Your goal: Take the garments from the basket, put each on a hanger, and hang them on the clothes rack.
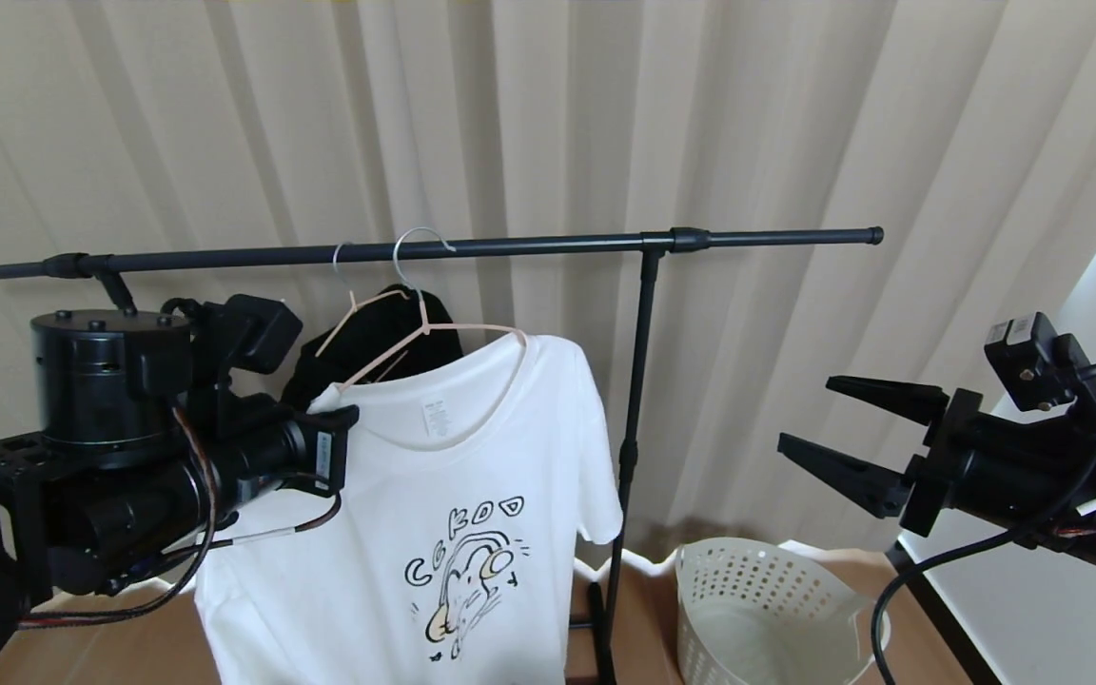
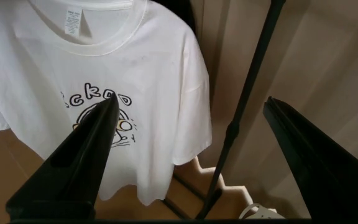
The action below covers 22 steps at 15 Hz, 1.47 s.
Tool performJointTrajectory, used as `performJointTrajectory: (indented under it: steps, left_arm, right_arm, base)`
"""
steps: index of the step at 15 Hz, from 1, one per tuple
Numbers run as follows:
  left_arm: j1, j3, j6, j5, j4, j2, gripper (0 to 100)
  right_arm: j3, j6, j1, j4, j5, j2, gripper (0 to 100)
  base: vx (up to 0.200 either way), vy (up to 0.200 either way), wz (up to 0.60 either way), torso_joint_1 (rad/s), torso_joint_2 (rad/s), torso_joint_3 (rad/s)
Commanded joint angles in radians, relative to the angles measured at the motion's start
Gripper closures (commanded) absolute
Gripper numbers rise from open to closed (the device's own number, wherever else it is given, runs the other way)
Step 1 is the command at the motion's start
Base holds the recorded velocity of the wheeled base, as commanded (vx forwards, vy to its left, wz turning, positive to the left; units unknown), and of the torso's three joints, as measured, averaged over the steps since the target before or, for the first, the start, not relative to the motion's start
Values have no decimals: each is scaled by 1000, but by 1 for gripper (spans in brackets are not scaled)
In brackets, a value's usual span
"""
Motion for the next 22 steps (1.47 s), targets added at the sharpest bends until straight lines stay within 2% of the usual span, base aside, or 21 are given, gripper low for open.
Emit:
performJointTrajectory:
  steps: [1,5,8,11,13,16,20,22]
  left_arm:
    - [-6,-24,-9,15,-9,49,100]
    - [-17,-60,-45,52,-12,103,100]
    - [-12,-97,-58,52,-90,164,100]
    - [-11,-143,-56,87,-92,219,100]
    - [-14,-208,-56,167,-90,281,100]
    - [-14,-243,-59,261,-92,328,100]
    - [-14,-283,-62,273,-90,359,100]
    - [-14,-320,-62,307,-90,399,100]
  right_arm:
    - [1,-1,0,0,0,1,0]
    - [-1,-1,0,-4,0,-2,0]
    - [-2,-1,-1,-5,0,-2,0]
    - [-1,-1,-1,-5,-1,-2,0]
    - [-2,-1,-1,-7,-10,-8,0]
    - [1,-4,-1,-5,-10,-17,0]
    - [1,-4,-1,-4,-10,-19,0]
    - [1,-4,-1,-4,-12,-14,0]
  base:
    - [0,0,0,0,0,0]
    - [0,0,0,0,0,0]
    - [0,0,0,0,0,0]
    - [0,0,0,0,0,0]
    - [0,0,0,0,0,0]
    - [0,0,0,0,0,0]
    - [0,0,0,0,0,0]
    - [0,0,0,0,0,0]
